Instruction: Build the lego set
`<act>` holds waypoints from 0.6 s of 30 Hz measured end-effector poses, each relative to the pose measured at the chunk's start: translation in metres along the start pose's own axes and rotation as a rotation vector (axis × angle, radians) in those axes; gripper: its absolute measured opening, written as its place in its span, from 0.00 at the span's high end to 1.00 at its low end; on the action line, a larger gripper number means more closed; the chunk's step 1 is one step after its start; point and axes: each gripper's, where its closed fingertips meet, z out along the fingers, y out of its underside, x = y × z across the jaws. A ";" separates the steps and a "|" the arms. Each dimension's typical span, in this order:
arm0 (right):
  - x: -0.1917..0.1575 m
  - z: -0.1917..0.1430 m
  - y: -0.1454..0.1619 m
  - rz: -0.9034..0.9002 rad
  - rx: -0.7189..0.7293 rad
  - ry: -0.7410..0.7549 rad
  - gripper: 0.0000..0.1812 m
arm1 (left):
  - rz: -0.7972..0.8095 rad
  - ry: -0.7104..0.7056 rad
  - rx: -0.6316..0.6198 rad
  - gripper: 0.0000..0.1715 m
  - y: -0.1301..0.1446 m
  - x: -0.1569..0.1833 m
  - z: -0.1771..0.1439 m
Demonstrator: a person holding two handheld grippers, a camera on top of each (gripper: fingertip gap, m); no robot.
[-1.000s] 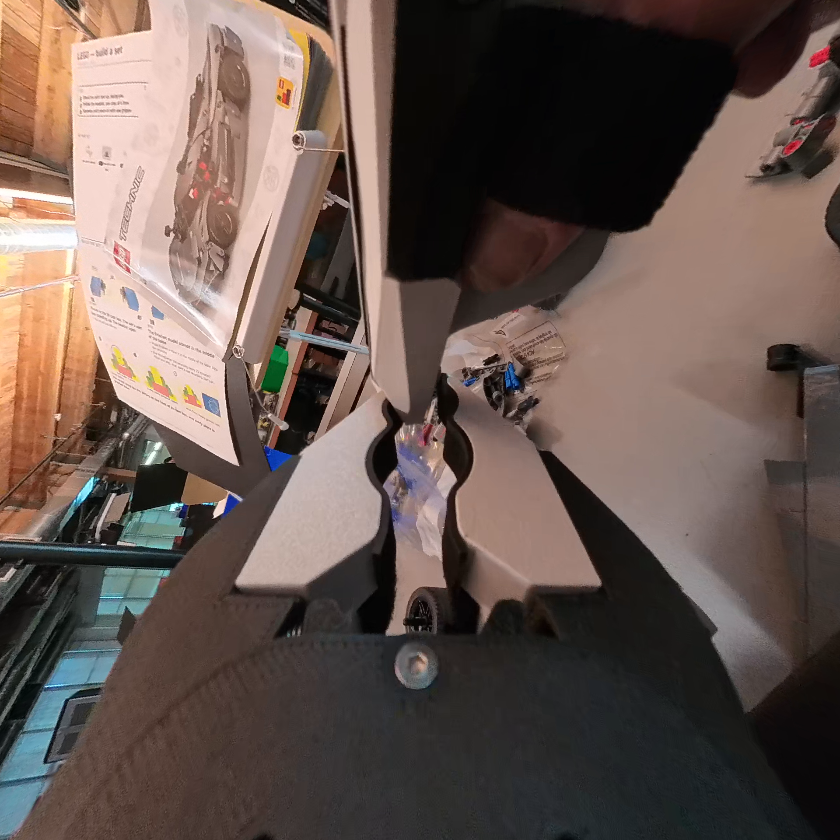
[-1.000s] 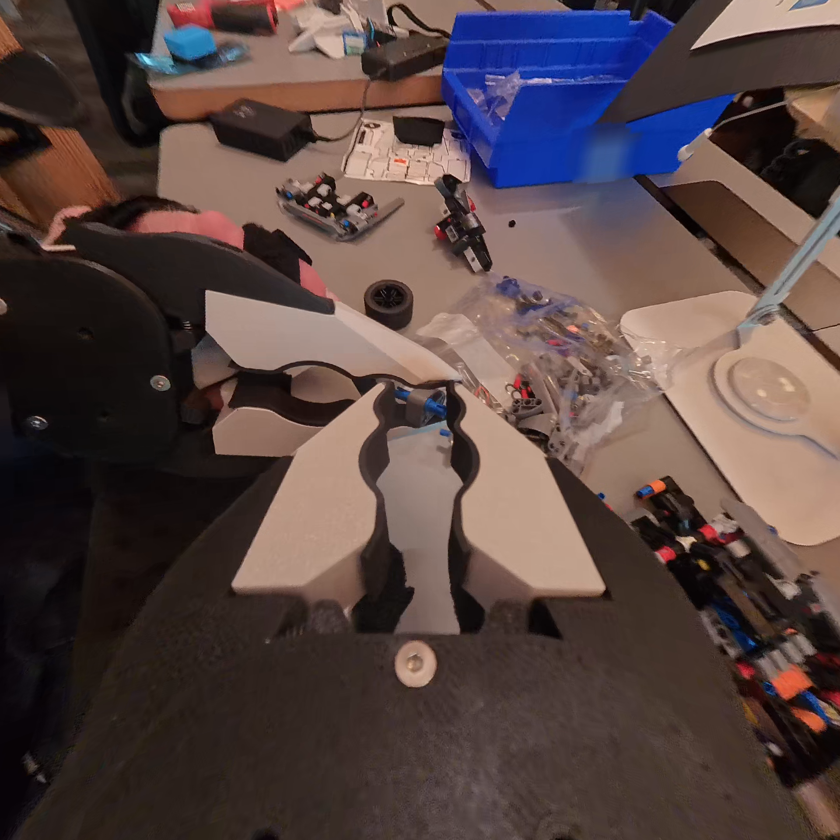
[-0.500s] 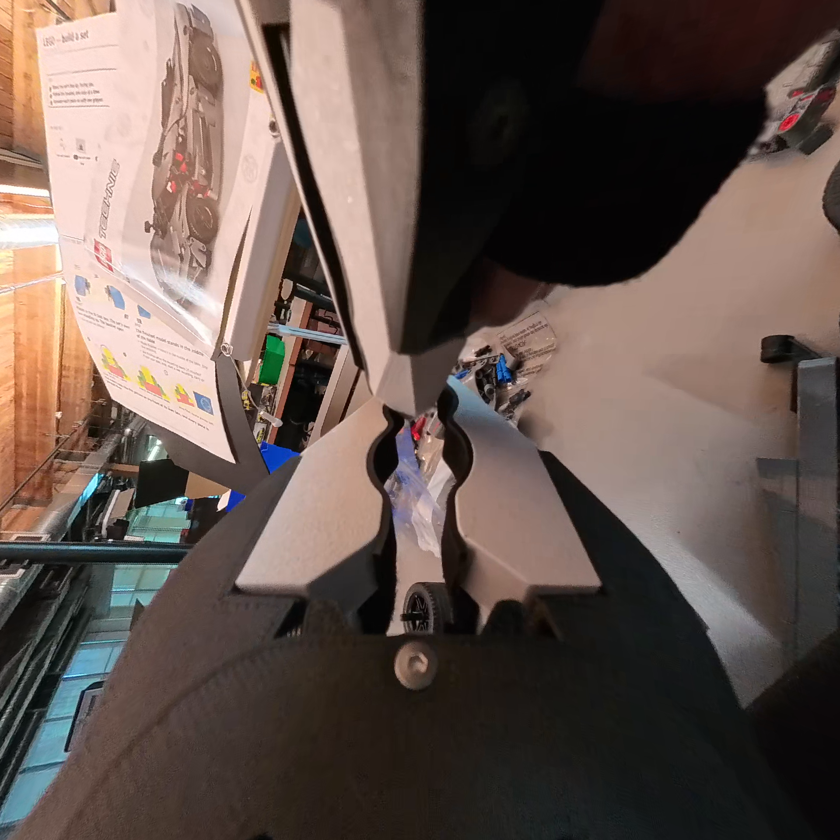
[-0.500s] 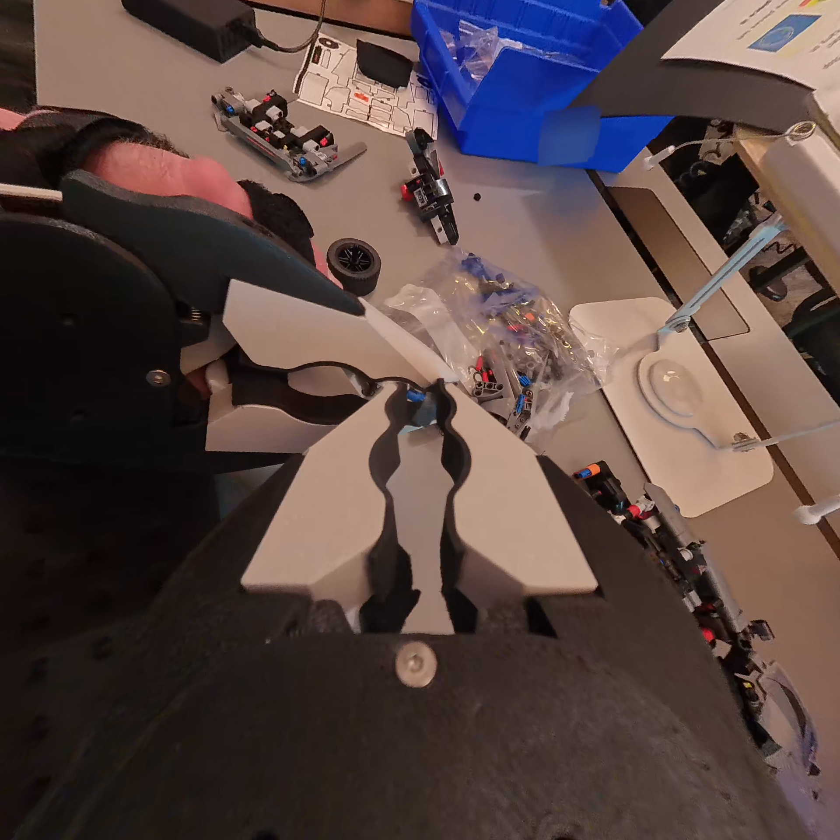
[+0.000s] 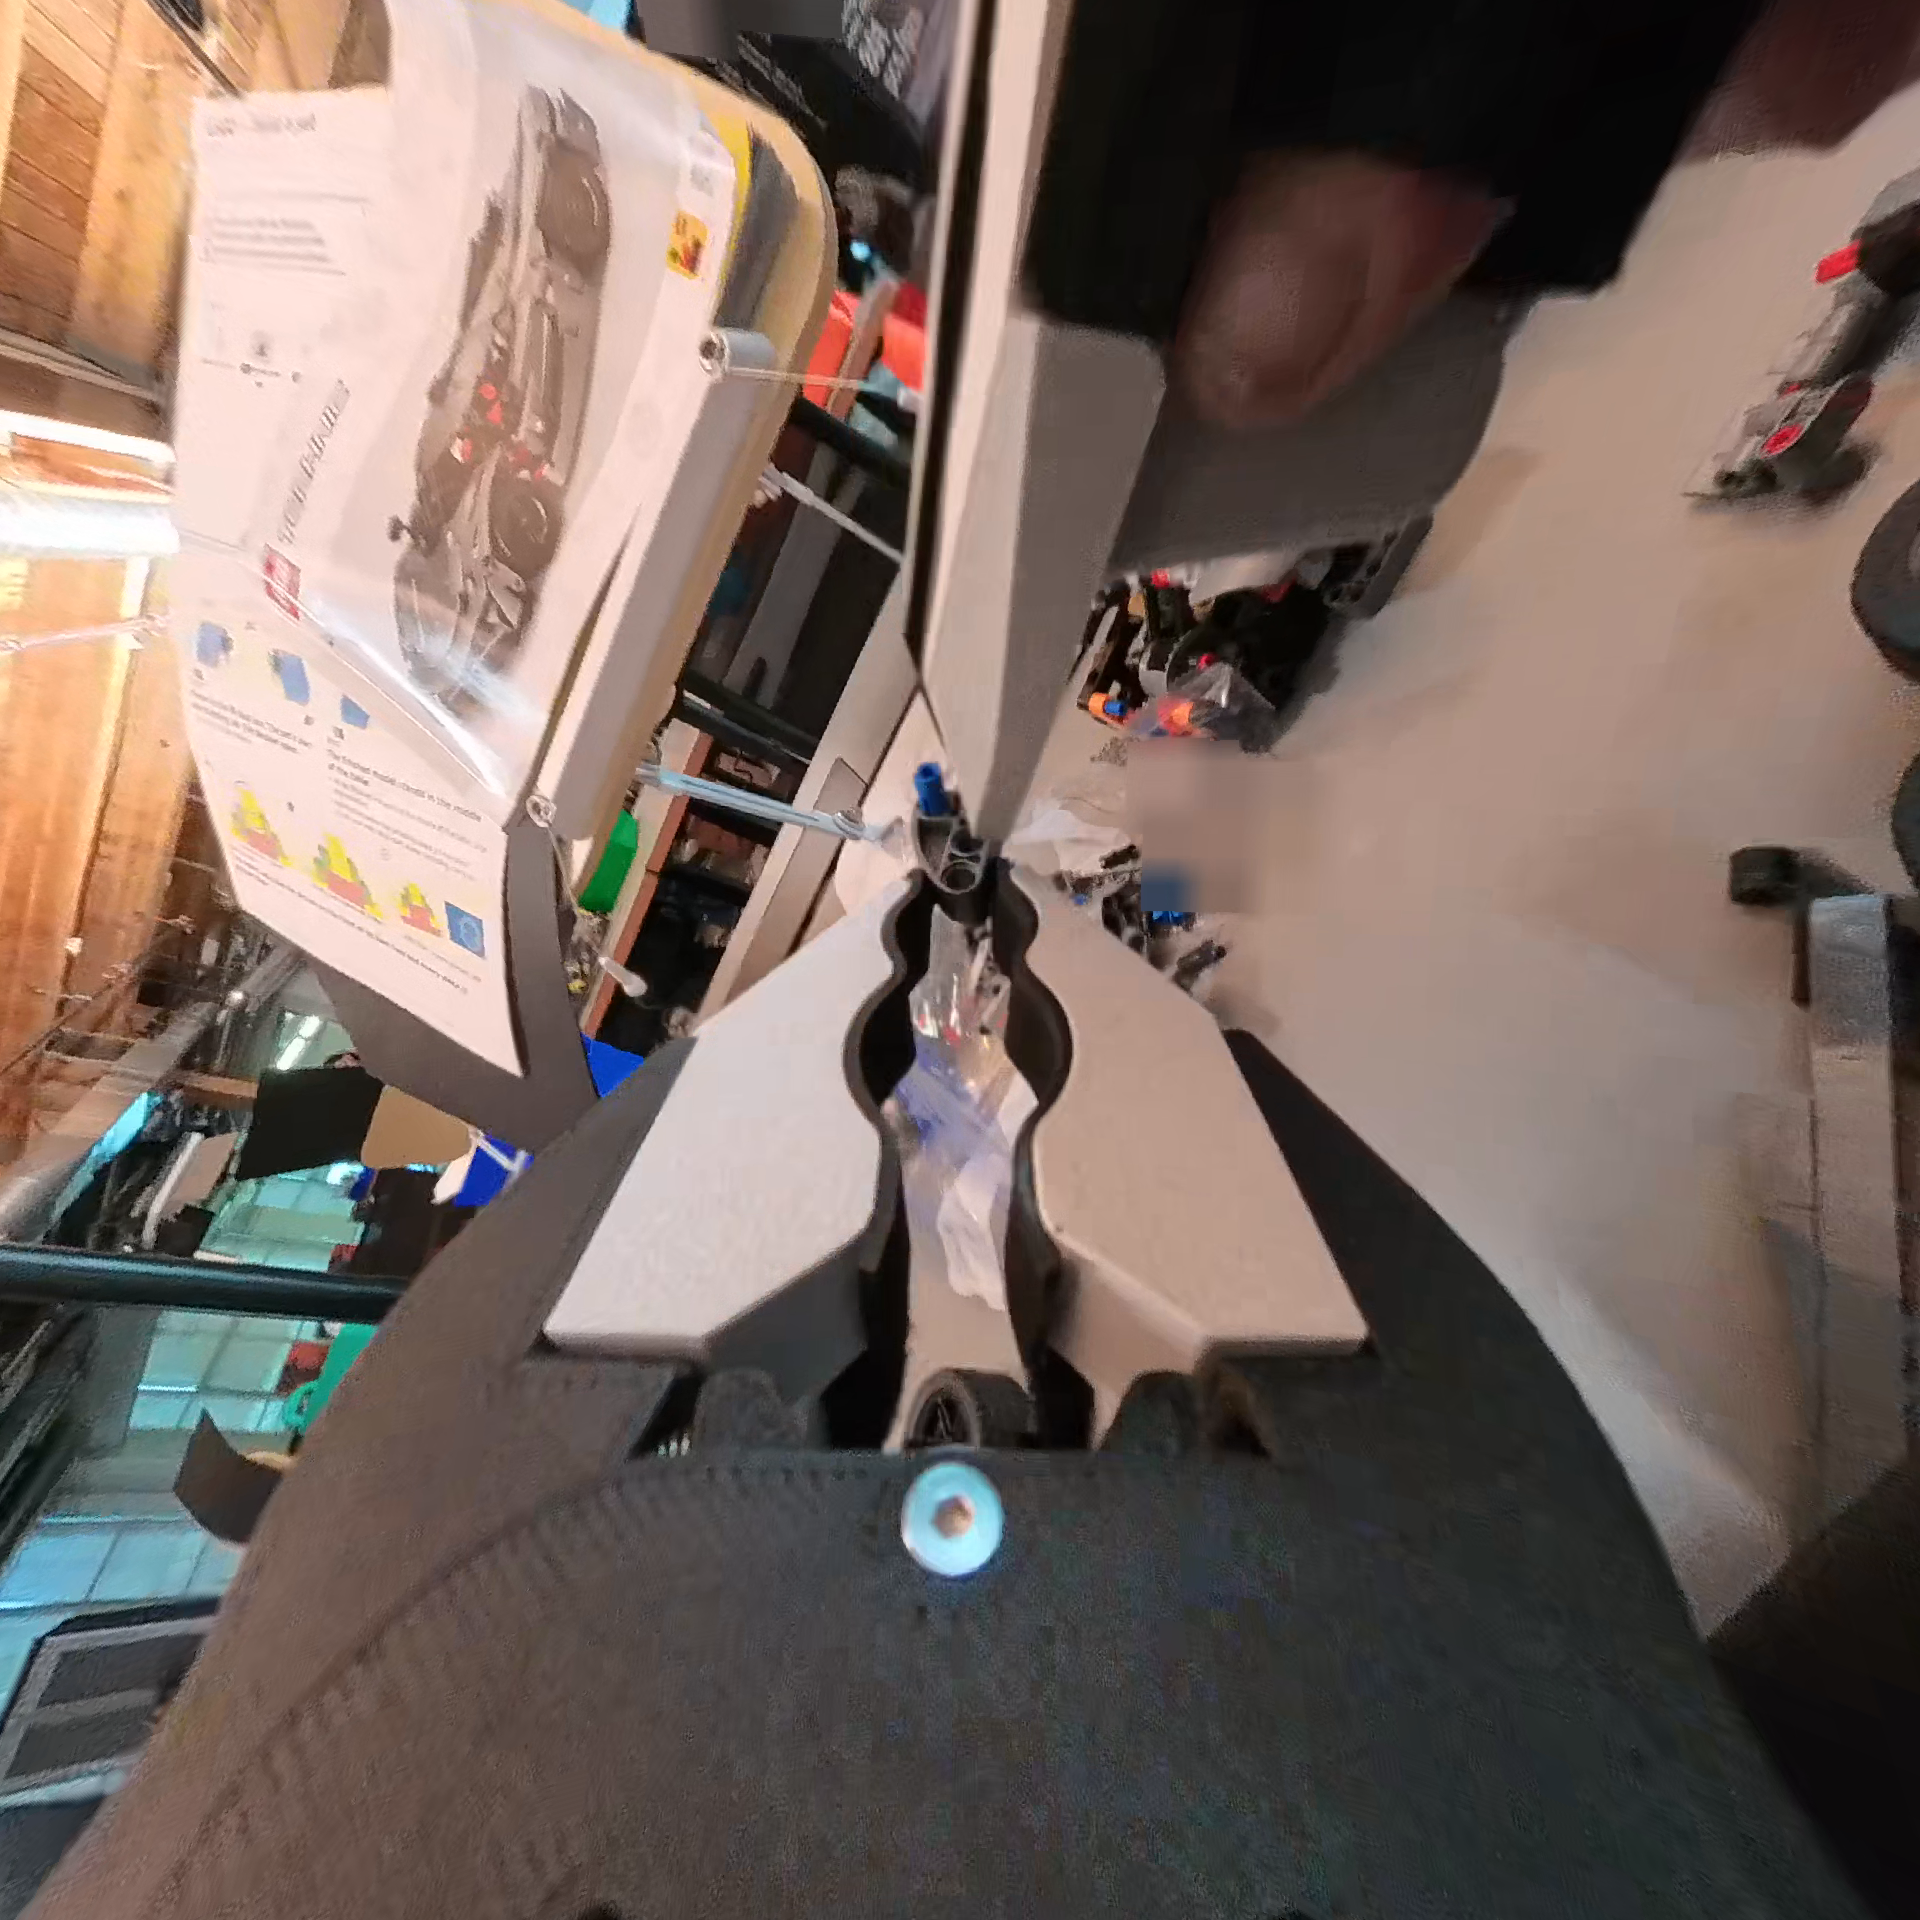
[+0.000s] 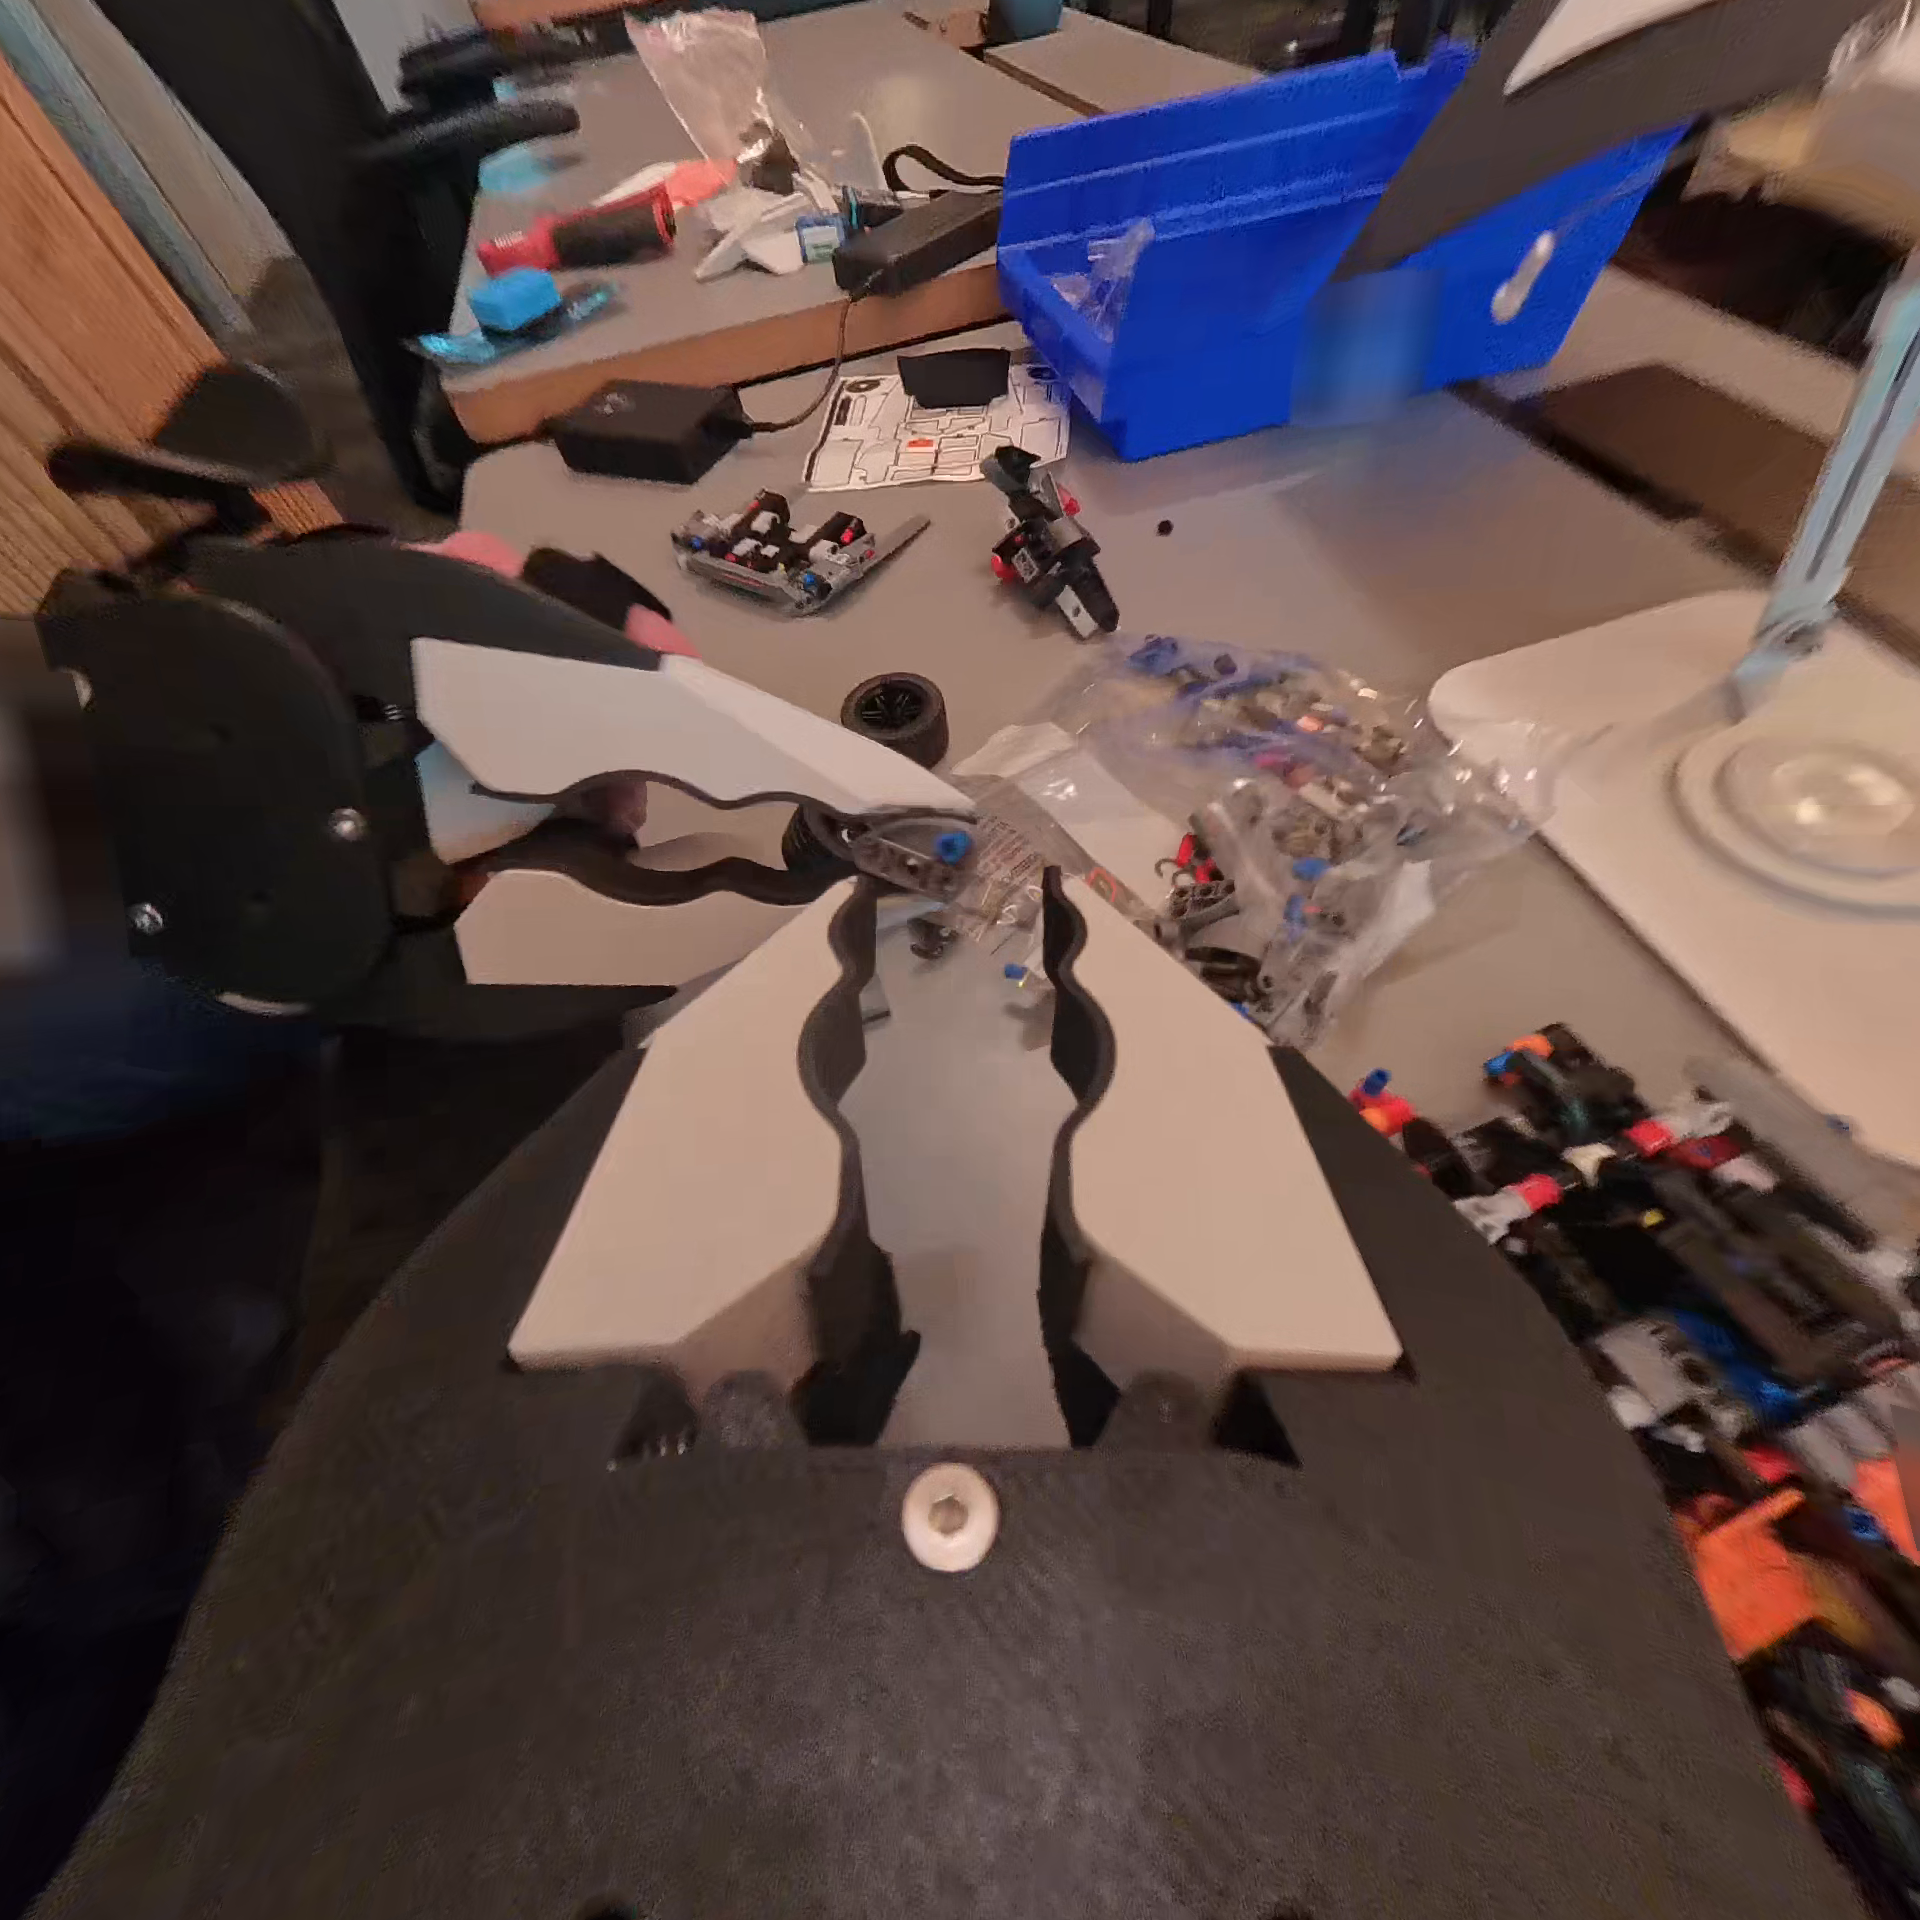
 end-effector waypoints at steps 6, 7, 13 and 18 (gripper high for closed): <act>-0.015 -0.019 -0.022 0.345 0.210 -0.429 0.87 | -0.020 -0.043 0.107 0.95 -0.014 -0.010 -0.011; -0.018 -0.021 -0.024 0.382 0.231 -0.485 0.87 | -0.022 -0.045 0.114 0.95 -0.016 -0.011 -0.012; -0.021 -0.021 -0.029 0.392 0.276 -0.514 1.00 | -0.007 -0.062 0.130 0.95 -0.021 -0.011 -0.015; -0.019 -0.020 -0.025 0.465 0.262 -0.566 0.84 | 0.007 -0.091 0.143 0.95 -0.025 -0.014 -0.019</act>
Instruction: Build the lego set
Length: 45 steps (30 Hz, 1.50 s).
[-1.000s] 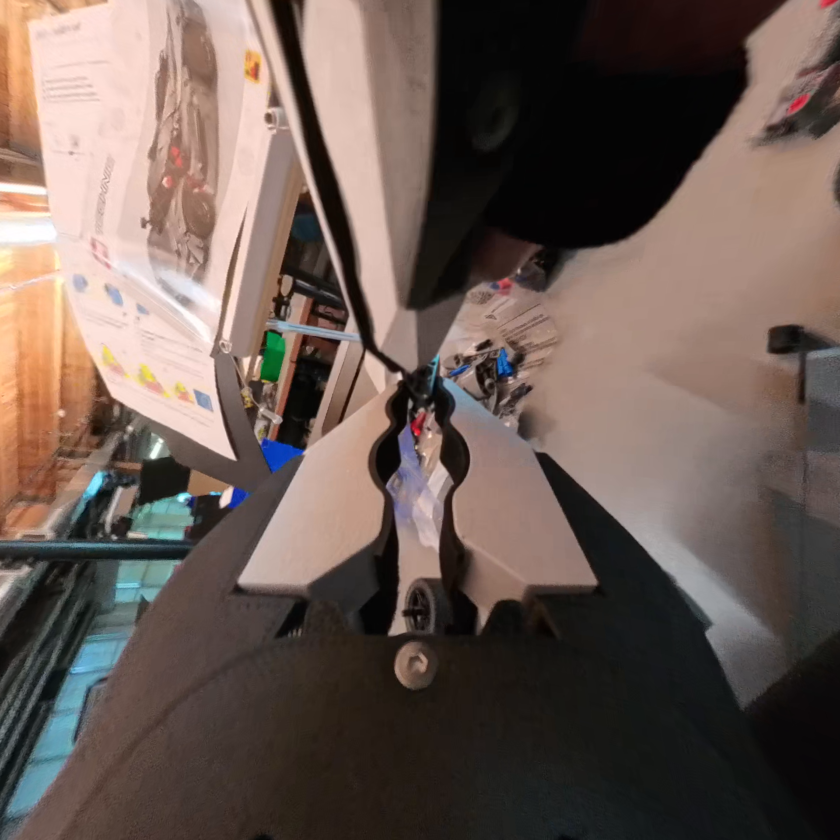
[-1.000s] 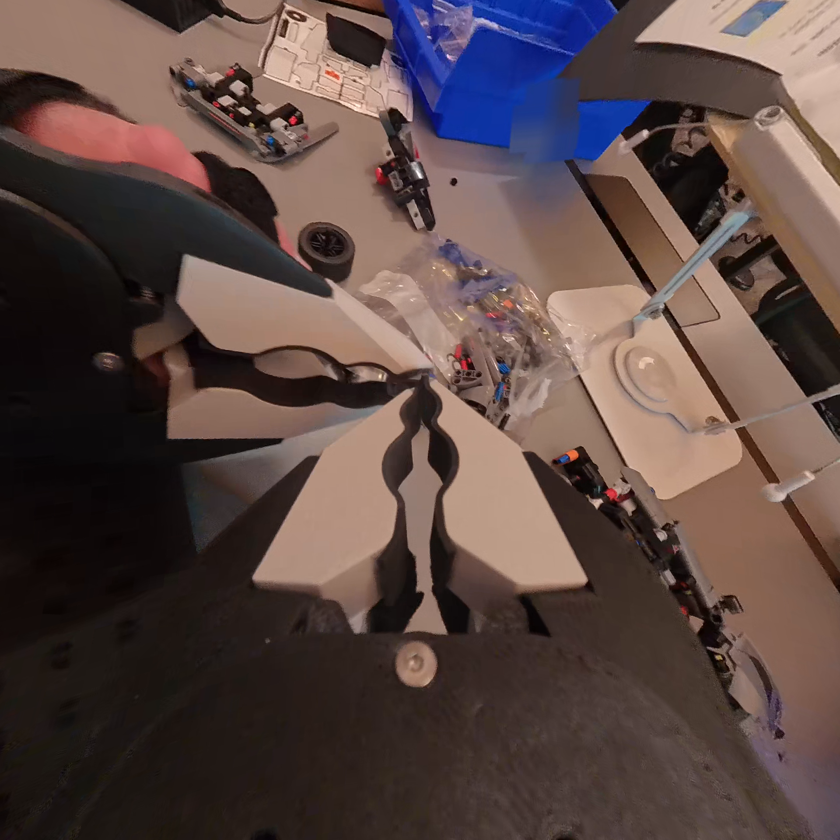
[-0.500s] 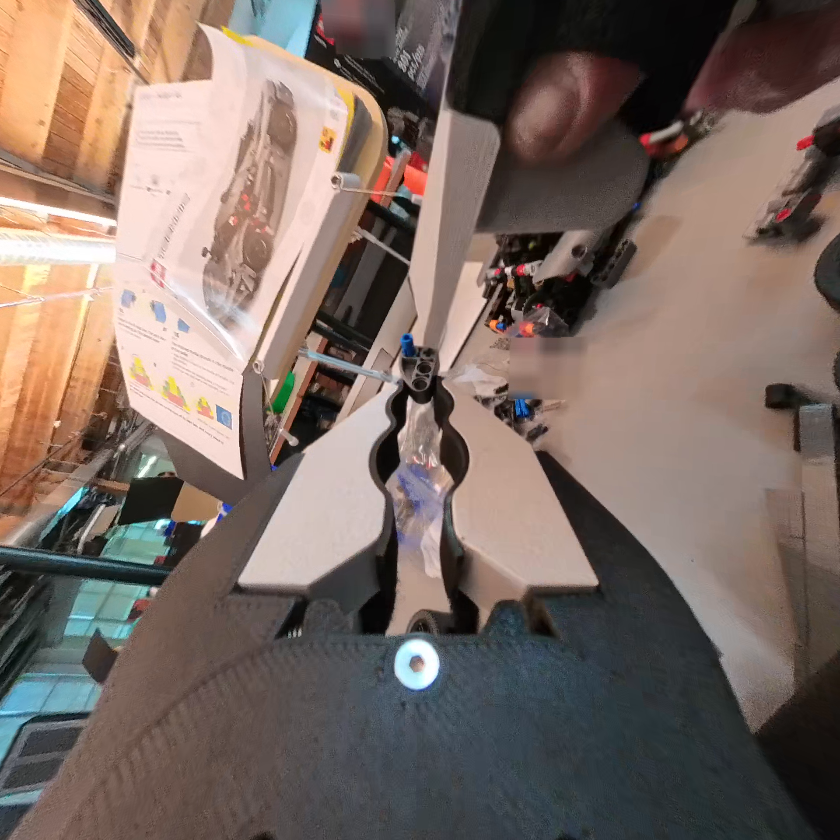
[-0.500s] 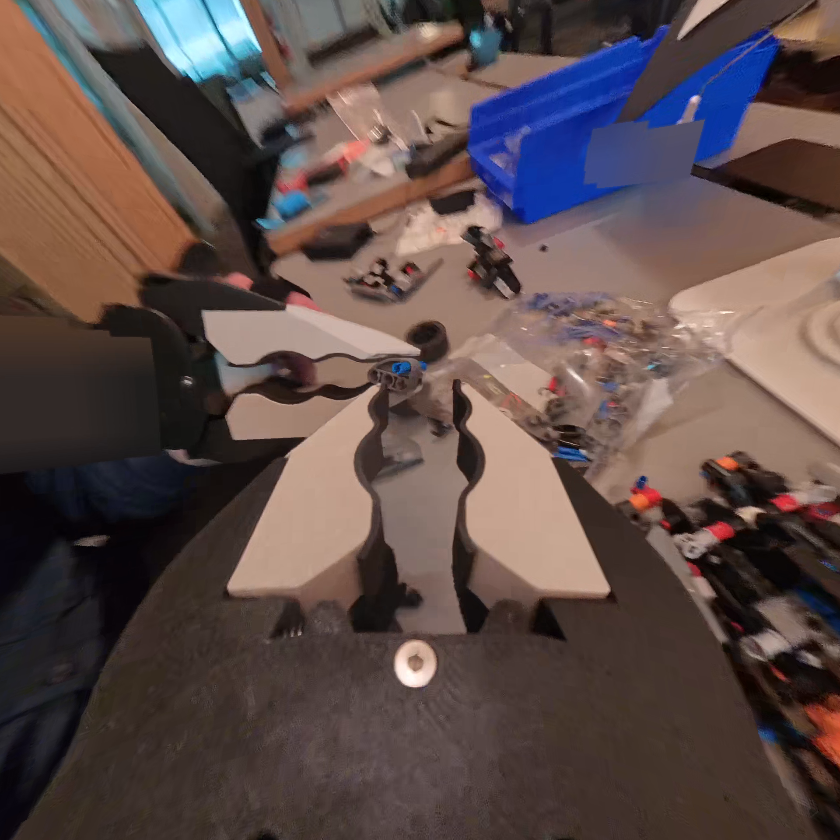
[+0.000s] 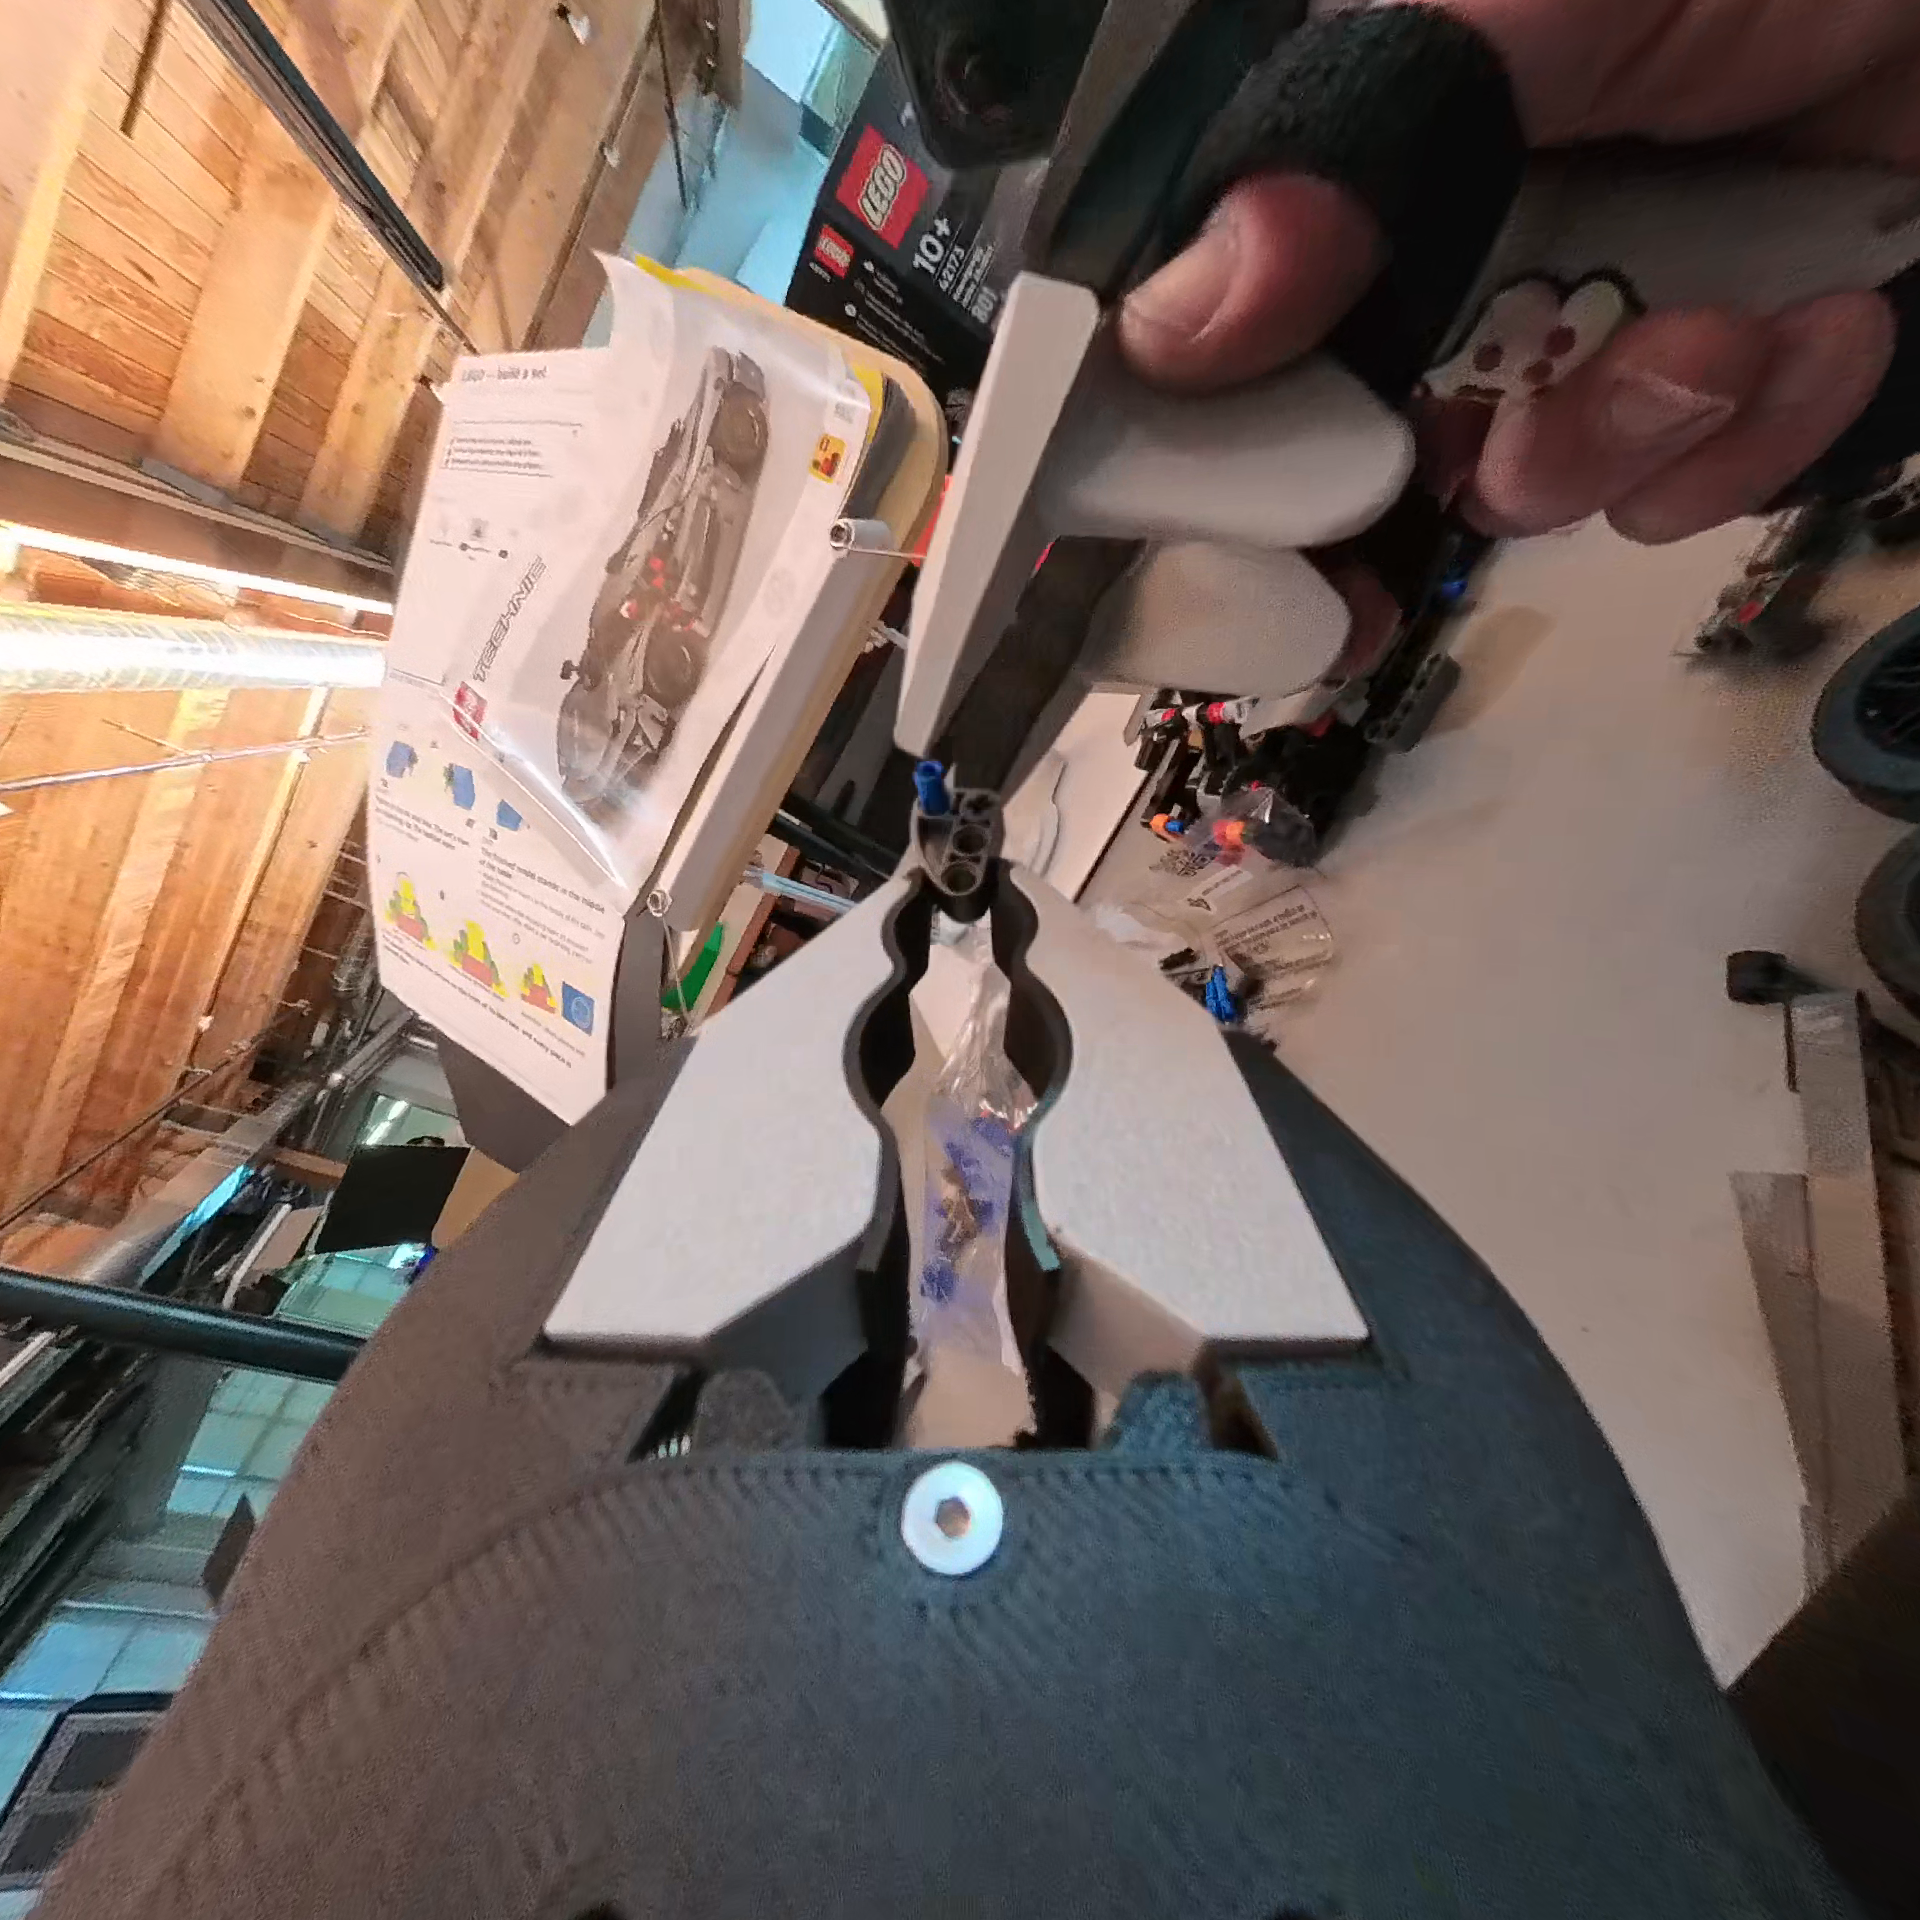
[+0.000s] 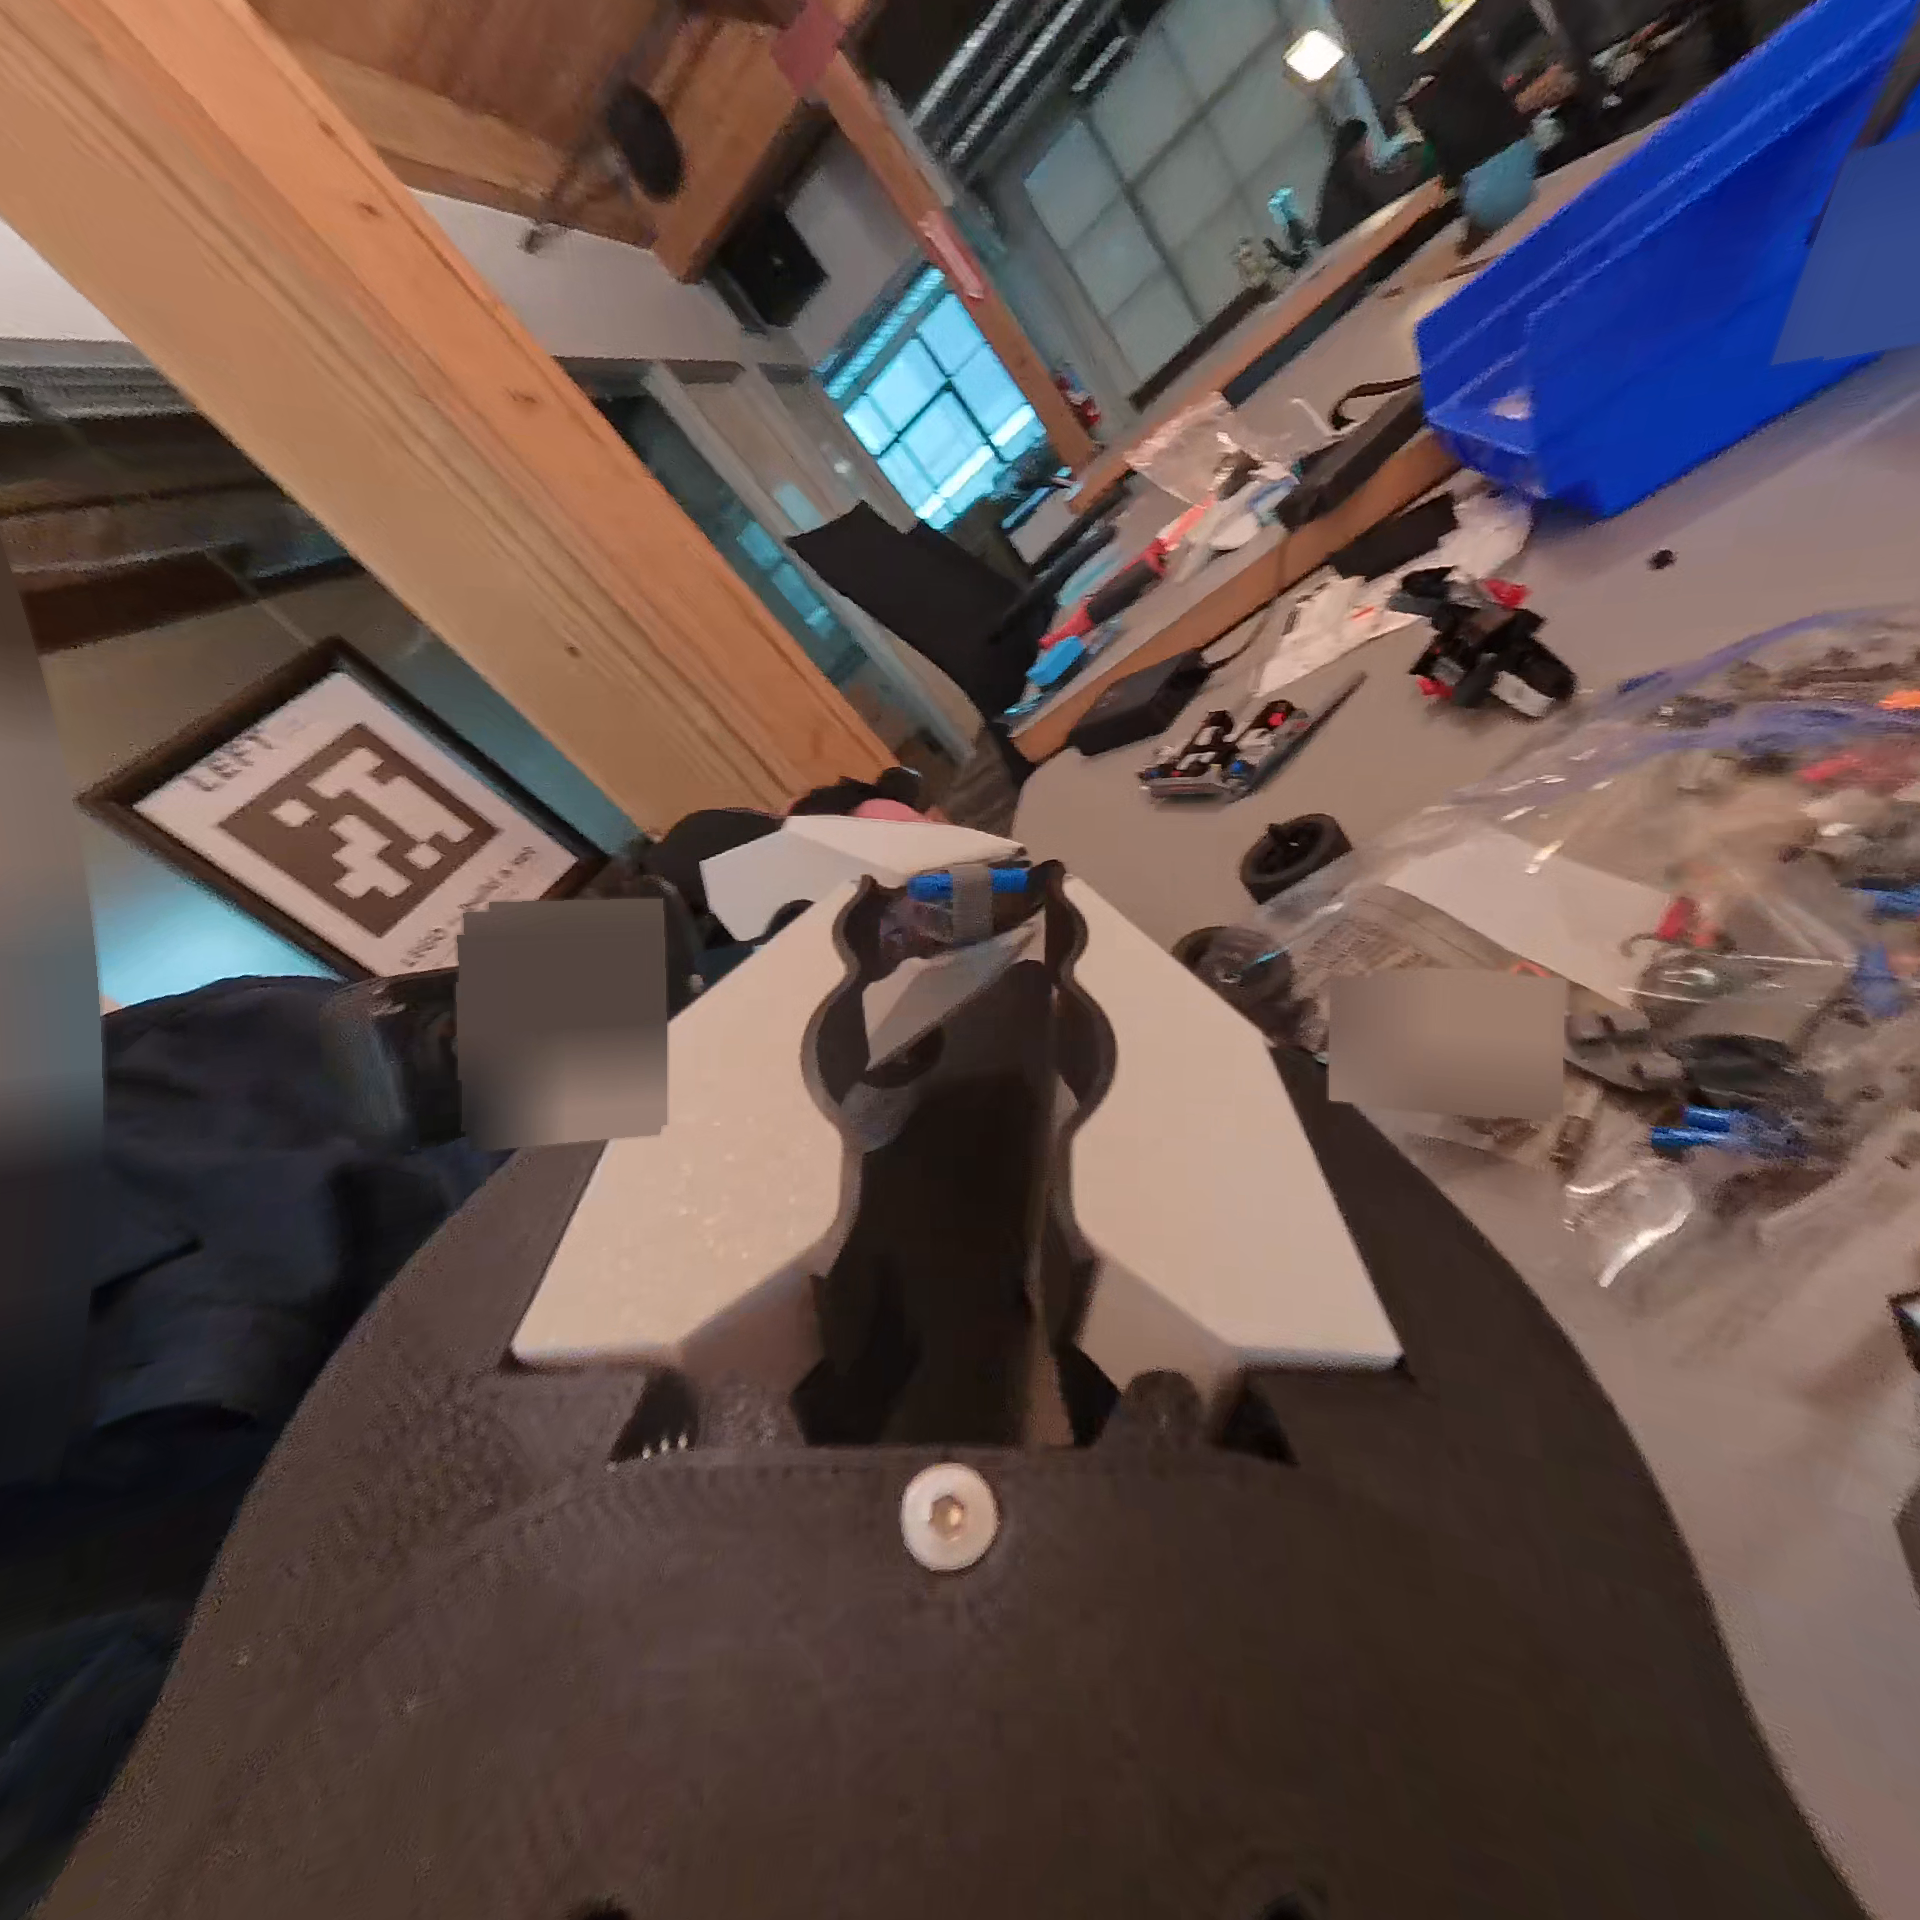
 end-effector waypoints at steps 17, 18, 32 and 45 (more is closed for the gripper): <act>-0.020 0.002 -0.003 0.048 0.042 -0.171 0.92 | 0.056 -0.083 0.065 0.95 -0.015 -0.009 -0.011; -0.020 0.002 -0.004 0.049 0.044 -0.171 0.91 | 0.062 -0.085 0.062 0.95 -0.015 -0.009 -0.011; -0.033 0.002 -0.005 -0.017 0.054 -0.192 0.93 | 0.071 -0.125 0.113 0.96 -0.025 -0.014 -0.019; -0.025 0.018 0.006 -0.131 -0.020 -0.070 1.00 | 0.145 0.029 0.163 1.00 -0.035 0.022 -0.011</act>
